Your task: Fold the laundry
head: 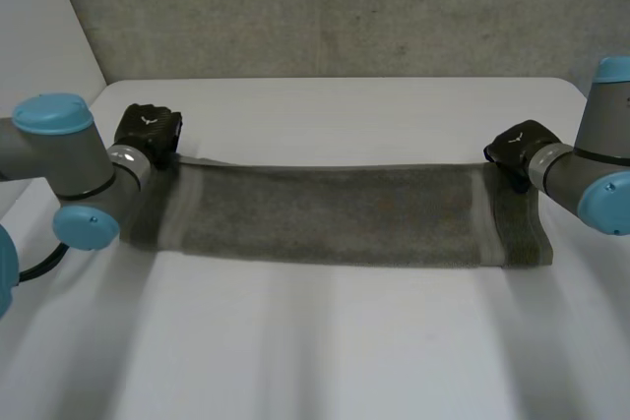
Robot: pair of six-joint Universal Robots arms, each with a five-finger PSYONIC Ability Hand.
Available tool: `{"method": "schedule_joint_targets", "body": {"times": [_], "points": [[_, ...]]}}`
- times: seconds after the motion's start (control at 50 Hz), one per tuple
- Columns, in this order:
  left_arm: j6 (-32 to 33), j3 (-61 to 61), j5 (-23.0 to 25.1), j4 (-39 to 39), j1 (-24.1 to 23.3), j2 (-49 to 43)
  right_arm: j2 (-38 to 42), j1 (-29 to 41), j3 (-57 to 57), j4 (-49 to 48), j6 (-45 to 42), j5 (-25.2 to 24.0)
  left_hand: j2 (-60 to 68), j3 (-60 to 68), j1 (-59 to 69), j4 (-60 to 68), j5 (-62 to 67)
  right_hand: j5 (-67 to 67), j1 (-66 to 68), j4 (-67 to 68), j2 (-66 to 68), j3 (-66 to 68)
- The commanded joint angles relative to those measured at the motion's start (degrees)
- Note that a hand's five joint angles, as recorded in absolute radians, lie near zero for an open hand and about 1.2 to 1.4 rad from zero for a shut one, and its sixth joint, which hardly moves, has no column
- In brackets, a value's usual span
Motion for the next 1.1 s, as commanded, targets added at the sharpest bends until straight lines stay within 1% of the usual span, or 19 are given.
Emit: {"method": "schedule_joint_targets", "body": {"times": [0.02,0.24,0.26,0.28,0.32,0.34,0.36,0.38,0.42,0.44,0.46,0.54,0.64,0.74,0.8,0.84,0.94,0.96,1.1], "points": [[0.19,4.01,-0.05,0.07,-0.77,-3.08,1.26,0.11,-0.97,-0.01,-0.13,1.39,10.26,10.27,12.75,10.18,11.44,2.06,3.34,3.07,2.91,3.0],[-0.07,6.3,0.21,-0.02,-0.77,-5.54,3.72,0.11,-3.87,-0.27,0.14,1.39,10.26,10.27,12.75,10.18,11.44,2.06,3.34,3.07,2.91,3.0],[-0.07,6.3,0.21,-0.02,-0.77,-5.54,3.98,0.11,-4.22,-0.79,0.14,1.39,10.26,10.27,12.75,10.18,11.44,-14.37,-13.09,-13.36,-13.52,-13.43],[-0.25,6.3,0.21,0.07,-0.77,-5.63,3.99,0.11,-4.23,-0.8,0.14,1.39,10.26,10.27,12.75,10.18,11.44,-14.53,-13.26,-13.52,-13.69,-13.59],[-0.25,6.3,0.21,-0.02,-0.77,-5.63,4.42,0.11,-4.84,-2.81,0.66,1.91,10.26,10.27,12.75,10.18,11.44,-62.59,-61.31,-61.57,-61.74,-61.64],[-0.25,6.21,0.13,-0.02,-0.77,-5.55,4.43,0.11,-4.84,-2.82,0.67,1.92,-3.04,-3.03,-0.55,-3.12,-1.86,-62.81,-61.53,-61.8,-61.96,-61.87],[-0.16,5.95,-0.14,-0.02,-0.77,-5.46,4.43,0.11,-5.1,-4.39,1.36,2.53,-23.99,-23.98,-21.5,-24.07,-22.81,-67.94,-66.66,-66.93,-67.09,-67.0],[-0.16,5.95,-0.14,-0.02,-0.77,-5.46,4.43,0.11,-5.1,-4.4,1.37,2.53,-24.2,-24.19,-21.71,-24.27,-23.02,-67.94,-66.66,-66.93,-67.09,-67.0],[-0.25,5.16,-0.57,-0.02,-0.77,-4.93,4.25,0.11,-5.28,-5.98,2.34,3.06,-50.31,-50.3,-47.82,-50.38,-49.12,-67.94,-66.66,-66.93,-67.09,-67.0],[-0.25,5.16,-0.58,-0.02,-0.77,-4.93,3.81,0.2,-5.37,-7.72,3.64,3.58,-50.44,-50.43,-47.95,-50.52,-49.26,-67.94,-66.66,-66.93,-67.09,-67.0],[-0.25,4.55,-1.01,-0.02,-0.77,-4.67,3.2,0.2,-5.46,-8.44,4.87,3.85,-59.74,-59.73,-57.25,-59.82,-58.56,-67.94,-66.66,-66.93,-67.09,-67.0],[-0.51,2.97,-2.15,0.07,-0.77,-3.36,2.05,0.29,-5.37,-8.53,6.11,3.85,-59.74,-59.73,-57.25,-59.82,-58.56,-67.94,-66.66,-66.93,-67.09,-67.0],[-0.6,-1.96,-2.51,0.07,-0.6,0.61,-4.19,0.73,-2.03,-8.27,10.77,3.94,-59.74,-59.73,-57.25,-59.82,-58.56,-67.94,-66.66,-66.93,-67.09,-67.0],[-1.04,-9.17,-2.42,0.07,-0.51,6.5,-14.18,0.29,8.66,-8.36,12.0,3.24,-59.74,-59.73,-57.25,-59.82,-58.56,-67.94,-66.66,-66.93,-67.09,-67.0],[-3.41,-14.97,-2.25,0.16,-0.51,11.42,-16.76,0.11,12.12,-8.44,11.92,2.97,-59.74,-59.73,-57.25,-59.82,-58.56,-67.94,-66.66,-66.93,-67.09,-67.0],[-5.61,-18.22,-2.16,0.33,-0.51,14.05,-21.48,-0.06,18.59,-8.36,11.83,2.88,-59.74,-59.73,-57.25,-59.82,-58.56,-67.94,-66.66,-66.93,-67.09,-67.0],[-15.43,-29.09,-1.72,2.61,-0.33,24.23,-27.2,-0.41,28.17,-8.27,11.92,2.1,-59.74,-59.73,-57.25,-59.82,-58.56,-67.94,-66.66,-66.93,-67.09,-67.0],[-15.45,-29.12,-1.72,2.62,-0.33,24.25,-27.21,-0.41,28.21,-8.27,11.92,2.09,-59.74,-59.73,-57.25,-59.82,-58.56,-67.94,-66.66,-66.93,-67.09,-67.0],[-22.13,-39.12,-1.63,7.62,0.19,32.68,-30.55,-3.48,40.75,-8.62,12.96,-2.99,-59.74,-59.73,-57.25,-59.82,-58.56,-67.86,-66.58,-66.85,-67.01,-66.92]]}}
